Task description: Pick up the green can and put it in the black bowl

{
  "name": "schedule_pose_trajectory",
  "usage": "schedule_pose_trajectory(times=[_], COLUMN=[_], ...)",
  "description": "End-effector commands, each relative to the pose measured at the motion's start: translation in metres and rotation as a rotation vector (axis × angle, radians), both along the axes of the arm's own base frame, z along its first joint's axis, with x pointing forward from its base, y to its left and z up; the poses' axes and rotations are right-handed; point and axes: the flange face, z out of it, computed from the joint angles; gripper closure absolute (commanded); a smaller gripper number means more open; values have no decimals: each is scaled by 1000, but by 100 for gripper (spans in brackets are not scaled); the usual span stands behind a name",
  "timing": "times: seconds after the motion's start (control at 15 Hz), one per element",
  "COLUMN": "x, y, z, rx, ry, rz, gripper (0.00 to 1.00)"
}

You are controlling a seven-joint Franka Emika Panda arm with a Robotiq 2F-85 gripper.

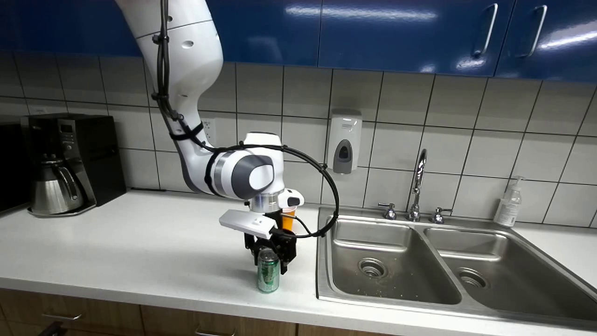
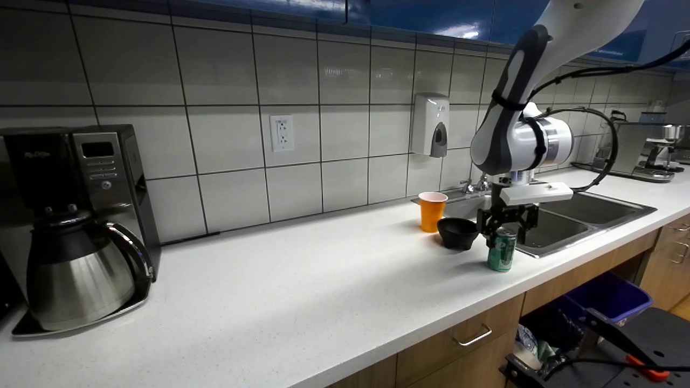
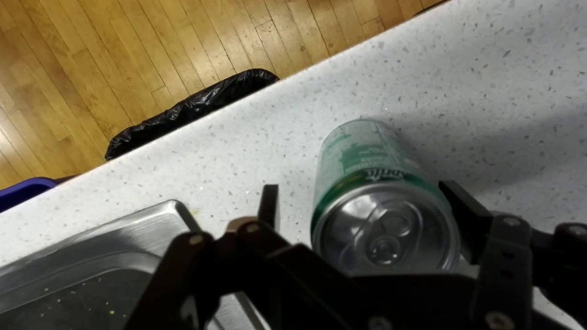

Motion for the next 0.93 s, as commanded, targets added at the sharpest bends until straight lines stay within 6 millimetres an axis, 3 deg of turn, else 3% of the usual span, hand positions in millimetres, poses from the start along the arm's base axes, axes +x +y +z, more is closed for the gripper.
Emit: schedule_pose_trajectory(times=[0.0, 0.13, 0.2, 0.87], x=[4, 5, 6, 2], y=[-3, -2, -2, 1], z=[1, 1, 2, 31], rx=[20, 22, 21, 6], ry=[-6, -6, -6, -45], rz=[12, 14, 14, 12], gripper=[42, 58, 61, 61])
